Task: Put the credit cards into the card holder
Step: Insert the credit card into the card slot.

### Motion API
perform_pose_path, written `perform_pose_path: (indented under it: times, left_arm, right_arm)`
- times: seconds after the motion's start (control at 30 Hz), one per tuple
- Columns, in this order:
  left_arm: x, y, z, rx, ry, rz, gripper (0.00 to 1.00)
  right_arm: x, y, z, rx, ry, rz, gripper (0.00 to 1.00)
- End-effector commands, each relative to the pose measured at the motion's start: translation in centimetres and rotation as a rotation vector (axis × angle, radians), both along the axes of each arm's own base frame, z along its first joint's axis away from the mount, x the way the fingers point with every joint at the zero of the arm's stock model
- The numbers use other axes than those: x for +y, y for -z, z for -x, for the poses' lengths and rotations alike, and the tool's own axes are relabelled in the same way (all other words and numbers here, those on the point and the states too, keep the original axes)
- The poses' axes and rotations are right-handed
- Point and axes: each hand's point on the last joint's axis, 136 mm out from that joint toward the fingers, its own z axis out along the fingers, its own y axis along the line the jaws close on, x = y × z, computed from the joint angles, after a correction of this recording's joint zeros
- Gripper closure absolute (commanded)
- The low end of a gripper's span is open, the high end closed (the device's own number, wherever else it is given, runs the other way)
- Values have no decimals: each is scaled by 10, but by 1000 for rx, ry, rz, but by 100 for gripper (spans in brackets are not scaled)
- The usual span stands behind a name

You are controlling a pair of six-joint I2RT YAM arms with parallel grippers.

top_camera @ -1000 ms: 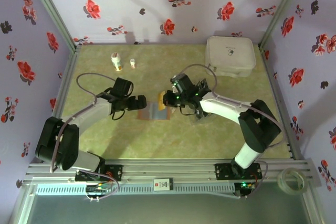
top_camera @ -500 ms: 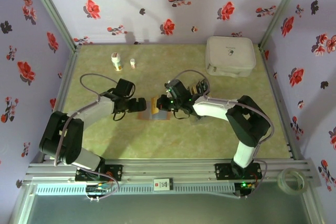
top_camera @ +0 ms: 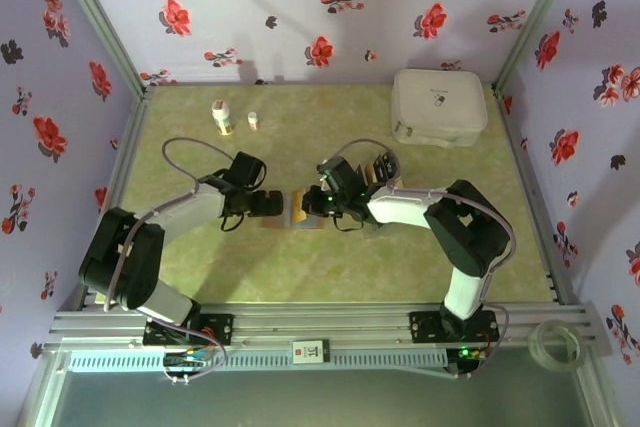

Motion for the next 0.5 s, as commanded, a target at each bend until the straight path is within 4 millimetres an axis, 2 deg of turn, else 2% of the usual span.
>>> perform_pose_path:
  times: [0.0,0.23,0.47]
  left_arm:
    - [6,5,3,13,7,-59,0]
    - [13,18,12,40,-5,-86,0]
    - [17,28,20,63,-4,-117,0]
  right_arm:
    - [-4,2,-1,2,5,-17,100]
    - [-9,9,-2,19,20,-32,100]
    - [-8,7,-4,16,24,-47,100]
